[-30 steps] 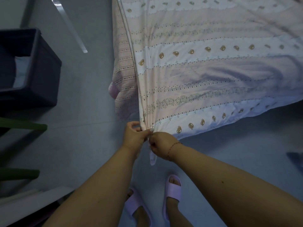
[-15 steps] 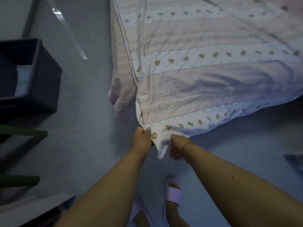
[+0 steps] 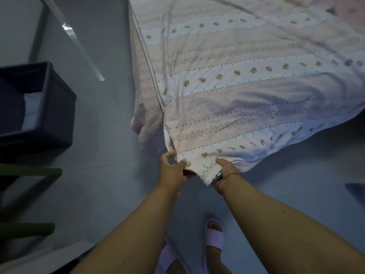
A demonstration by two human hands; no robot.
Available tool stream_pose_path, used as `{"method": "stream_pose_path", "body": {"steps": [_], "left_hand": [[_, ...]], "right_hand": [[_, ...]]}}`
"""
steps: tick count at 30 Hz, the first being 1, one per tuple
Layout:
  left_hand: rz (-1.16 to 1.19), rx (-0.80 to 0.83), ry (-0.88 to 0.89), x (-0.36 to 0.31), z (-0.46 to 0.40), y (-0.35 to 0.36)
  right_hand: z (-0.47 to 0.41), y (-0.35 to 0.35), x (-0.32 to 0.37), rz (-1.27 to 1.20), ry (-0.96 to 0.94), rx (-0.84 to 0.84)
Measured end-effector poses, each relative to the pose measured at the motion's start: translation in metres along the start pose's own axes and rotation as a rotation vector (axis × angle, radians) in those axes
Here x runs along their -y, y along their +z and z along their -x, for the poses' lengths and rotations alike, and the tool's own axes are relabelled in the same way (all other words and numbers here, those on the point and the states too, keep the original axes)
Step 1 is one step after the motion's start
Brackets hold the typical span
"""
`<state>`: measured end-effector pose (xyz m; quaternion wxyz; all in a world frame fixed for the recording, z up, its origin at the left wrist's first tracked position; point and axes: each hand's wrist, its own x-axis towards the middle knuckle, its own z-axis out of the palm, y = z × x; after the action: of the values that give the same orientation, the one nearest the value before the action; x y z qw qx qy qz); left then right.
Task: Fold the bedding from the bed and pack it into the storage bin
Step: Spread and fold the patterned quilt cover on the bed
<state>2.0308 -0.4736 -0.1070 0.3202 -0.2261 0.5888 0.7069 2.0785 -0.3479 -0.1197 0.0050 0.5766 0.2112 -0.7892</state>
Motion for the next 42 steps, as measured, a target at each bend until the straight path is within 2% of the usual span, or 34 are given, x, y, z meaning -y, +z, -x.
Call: {"method": "stream_pose_path", "body": {"steps": [2,5,8,9,10,11,13,14,16,19,24,28,32,36,39,42], "left_hand": [[-0.332,0.013,0.067,-0.004,0.0,-0.004],[-0.855,0.009,0.358,-0.015,0.002,-0.011],[-1.084,0.371,0.597,-0.027,0.012,-0.011],[-1.127,0.459,0.652,-0.03,0.015,-0.008],[-1.153,0.491,0.696,-0.034,0.015,-0.004],[-1.157,0.487,0.746,-0.039,0.015,0.0],[-1.125,0.417,0.847,-0.051,0.013,0.011],[-1.122,0.375,0.89,-0.059,0.013,0.016],[-1.146,0.329,0.906,-0.075,0.012,0.024],[-1.09,0.336,0.868,-0.095,0.006,0.031],[-0.885,0.414,0.723,-0.112,-0.003,0.041],[-0.685,0.415,0.641,-0.13,-0.005,0.044],[-0.538,0.366,0.51,-0.155,-0.009,0.052],[-0.672,0.314,0.54,-0.178,-0.024,0.062],[-0.618,0.411,0.515,-0.205,-0.039,0.076],[-0.49,0.447,0.443,-0.238,-0.059,0.089]], "right_hand": [[0.007,0.003,0.007,0.094,-0.068,-0.07],[0.02,0.01,0.019,0.155,-0.101,-0.15],[0.026,0.027,0.035,0.347,-0.149,-0.15],[0.029,0.031,0.04,0.289,-0.111,-0.138],[0.024,0.035,0.044,0.426,-0.128,-0.091],[0.025,0.039,0.047,0.615,-0.201,-0.097],[0.034,0.05,0.054,0.379,-0.094,-0.022],[0.045,0.055,0.057,0.391,-0.096,0.062],[0.059,0.063,0.062,0.261,-0.054,0.067],[0.071,0.073,0.07,0.202,-0.072,-0.036],[0.067,0.089,0.089,0.029,-0.091,-0.039],[0.062,0.093,0.114,-0.072,-0.086,-0.101],[0.055,0.099,0.145,-0.182,-0.177,-0.195],[0.036,0.109,0.178,-0.018,-0.262,-0.247],[0.024,0.132,0.208,0.069,-0.275,-0.288],[0.012,0.165,0.243,0.093,-0.272,-0.244]]}}
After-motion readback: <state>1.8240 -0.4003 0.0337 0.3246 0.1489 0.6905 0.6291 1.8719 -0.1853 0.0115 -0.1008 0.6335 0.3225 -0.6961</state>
